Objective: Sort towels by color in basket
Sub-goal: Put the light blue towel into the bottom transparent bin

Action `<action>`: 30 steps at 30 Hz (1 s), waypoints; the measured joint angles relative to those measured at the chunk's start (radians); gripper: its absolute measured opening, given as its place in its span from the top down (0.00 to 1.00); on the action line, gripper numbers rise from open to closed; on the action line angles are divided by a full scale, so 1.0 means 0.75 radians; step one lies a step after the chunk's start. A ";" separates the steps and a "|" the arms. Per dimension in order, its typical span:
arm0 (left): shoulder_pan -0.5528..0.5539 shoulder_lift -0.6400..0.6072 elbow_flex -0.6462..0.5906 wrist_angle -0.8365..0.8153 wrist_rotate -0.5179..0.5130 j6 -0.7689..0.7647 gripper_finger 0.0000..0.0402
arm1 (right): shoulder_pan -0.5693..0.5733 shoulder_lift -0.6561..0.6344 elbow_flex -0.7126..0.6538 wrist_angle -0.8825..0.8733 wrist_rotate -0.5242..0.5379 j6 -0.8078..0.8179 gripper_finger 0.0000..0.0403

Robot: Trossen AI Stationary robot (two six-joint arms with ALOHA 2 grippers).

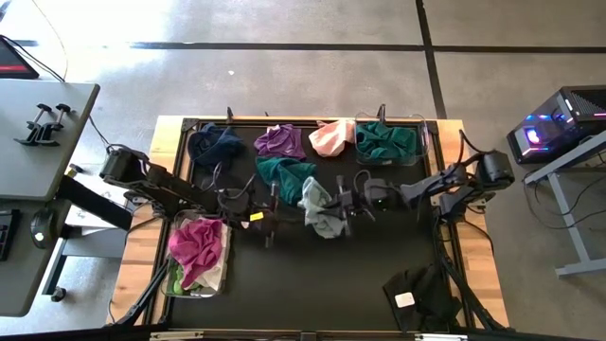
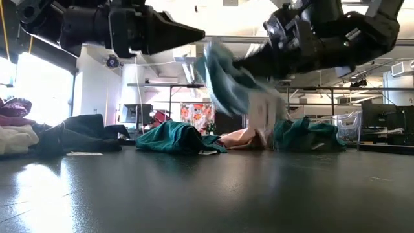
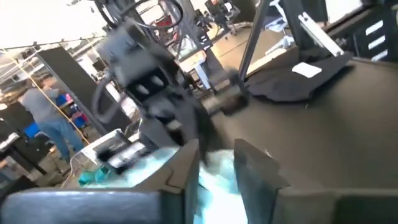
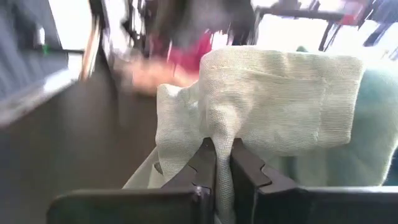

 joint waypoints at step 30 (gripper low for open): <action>-0.116 0.210 0.217 0.008 -0.480 0.411 0.43 | -0.013 -0.002 0.026 0.120 -0.194 0.128 0.96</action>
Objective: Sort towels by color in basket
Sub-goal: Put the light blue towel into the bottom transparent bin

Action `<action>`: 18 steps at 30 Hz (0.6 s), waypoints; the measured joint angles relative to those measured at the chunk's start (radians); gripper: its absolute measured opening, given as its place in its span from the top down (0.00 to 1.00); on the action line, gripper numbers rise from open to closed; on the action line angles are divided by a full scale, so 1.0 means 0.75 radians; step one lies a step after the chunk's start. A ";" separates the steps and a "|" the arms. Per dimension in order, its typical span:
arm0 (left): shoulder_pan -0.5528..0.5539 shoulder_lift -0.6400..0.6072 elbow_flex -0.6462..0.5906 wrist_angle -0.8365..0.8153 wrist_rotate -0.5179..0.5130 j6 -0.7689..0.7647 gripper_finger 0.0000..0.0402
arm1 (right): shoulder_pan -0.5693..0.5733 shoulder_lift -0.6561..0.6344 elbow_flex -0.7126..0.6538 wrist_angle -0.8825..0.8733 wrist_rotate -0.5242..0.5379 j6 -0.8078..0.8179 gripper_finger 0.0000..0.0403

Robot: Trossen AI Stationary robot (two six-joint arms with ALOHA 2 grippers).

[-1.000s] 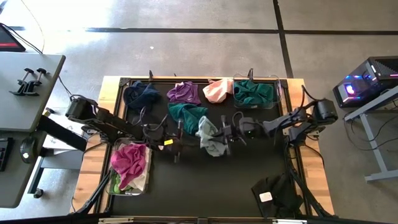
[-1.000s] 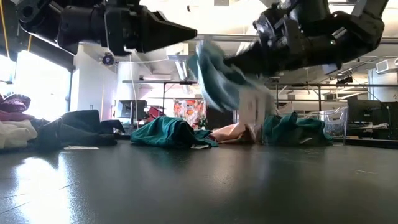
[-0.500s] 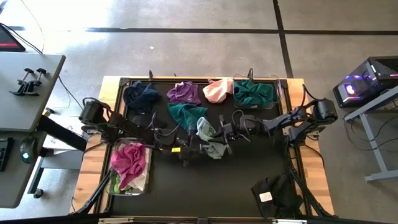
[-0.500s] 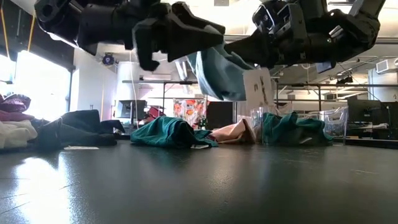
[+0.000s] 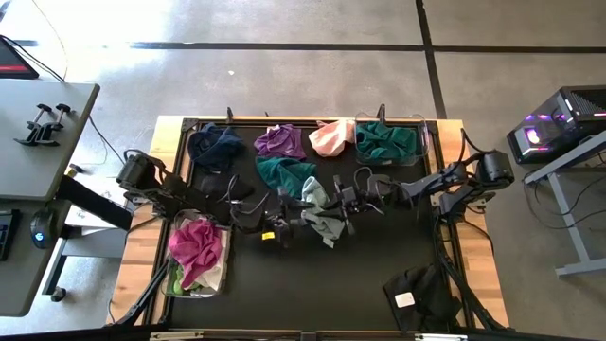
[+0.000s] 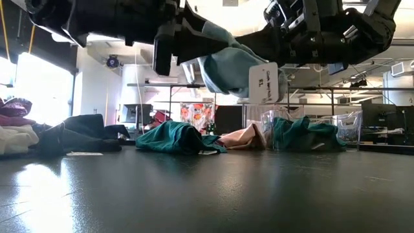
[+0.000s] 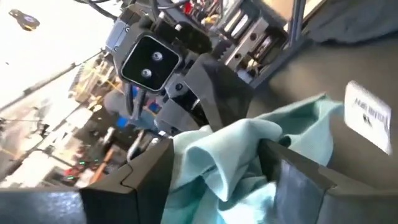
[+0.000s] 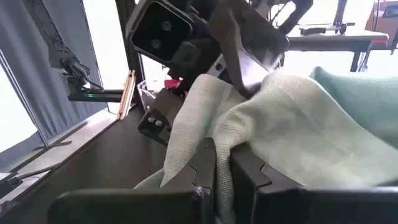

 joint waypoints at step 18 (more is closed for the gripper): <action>0.115 0.008 0.000 0.003 0.178 -0.356 0.39 | 0.007 0.000 0.001 0.044 0.037 0.032 0.96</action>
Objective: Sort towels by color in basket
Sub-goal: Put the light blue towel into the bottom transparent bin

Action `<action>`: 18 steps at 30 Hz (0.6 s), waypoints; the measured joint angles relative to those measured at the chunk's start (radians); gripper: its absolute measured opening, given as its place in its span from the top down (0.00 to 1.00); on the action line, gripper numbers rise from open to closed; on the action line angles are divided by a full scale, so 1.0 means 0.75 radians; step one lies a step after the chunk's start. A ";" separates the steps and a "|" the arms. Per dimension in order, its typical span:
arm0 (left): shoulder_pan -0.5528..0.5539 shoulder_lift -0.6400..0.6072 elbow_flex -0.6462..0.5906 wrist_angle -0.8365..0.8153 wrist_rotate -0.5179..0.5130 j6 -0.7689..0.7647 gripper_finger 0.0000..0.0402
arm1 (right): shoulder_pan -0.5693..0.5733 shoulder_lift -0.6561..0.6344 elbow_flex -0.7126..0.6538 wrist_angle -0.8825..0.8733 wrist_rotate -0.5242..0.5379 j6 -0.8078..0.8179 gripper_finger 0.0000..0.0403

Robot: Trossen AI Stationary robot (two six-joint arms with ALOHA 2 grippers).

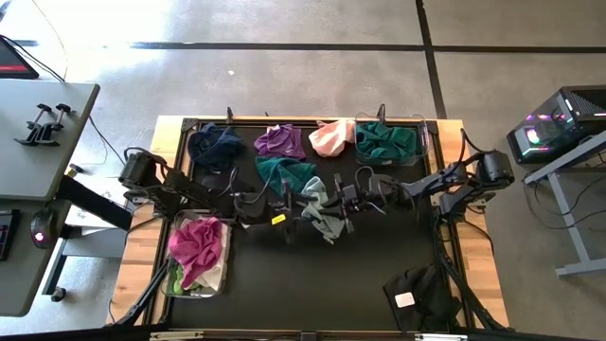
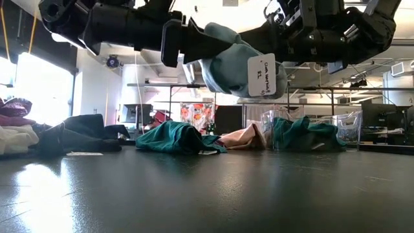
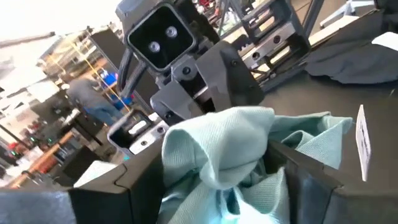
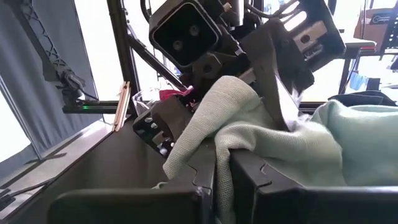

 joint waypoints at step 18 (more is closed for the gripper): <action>-0.027 -0.005 0.001 -0.116 -0.067 -0.117 0.85 | -0.003 -0.080 0.001 -0.109 0.033 -0.035 0.70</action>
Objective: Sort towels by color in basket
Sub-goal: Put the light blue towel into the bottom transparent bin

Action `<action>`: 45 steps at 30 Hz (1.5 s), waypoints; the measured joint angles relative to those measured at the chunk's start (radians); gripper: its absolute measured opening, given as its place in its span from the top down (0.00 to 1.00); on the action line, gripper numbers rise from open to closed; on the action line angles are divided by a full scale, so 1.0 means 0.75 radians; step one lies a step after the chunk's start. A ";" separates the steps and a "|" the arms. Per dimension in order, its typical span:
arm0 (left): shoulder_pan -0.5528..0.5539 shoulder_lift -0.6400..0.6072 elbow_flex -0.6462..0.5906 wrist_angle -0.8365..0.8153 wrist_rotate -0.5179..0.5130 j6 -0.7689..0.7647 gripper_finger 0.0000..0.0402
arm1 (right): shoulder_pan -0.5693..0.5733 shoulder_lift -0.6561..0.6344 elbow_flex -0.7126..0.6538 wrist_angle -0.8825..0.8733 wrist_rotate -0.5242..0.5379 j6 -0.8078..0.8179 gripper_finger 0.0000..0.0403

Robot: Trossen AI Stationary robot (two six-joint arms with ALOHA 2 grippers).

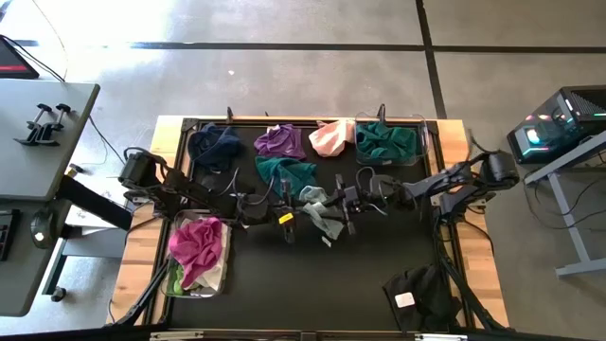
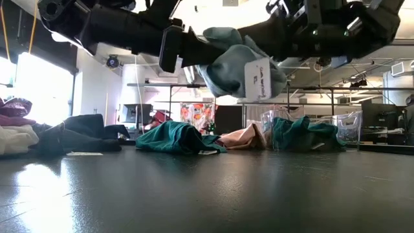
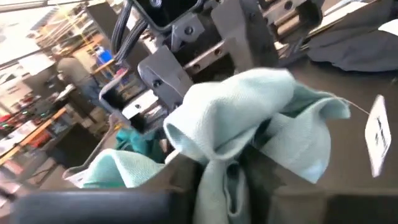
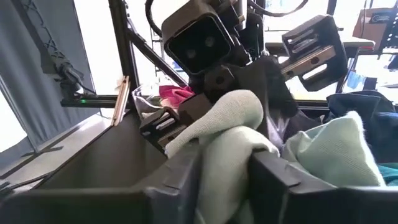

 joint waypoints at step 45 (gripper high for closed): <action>-0.802 -0.824 0.690 -3.029 -0.228 -1.973 0.96 | 0.194 -0.383 0.001 -0.691 0.382 -0.085 0.61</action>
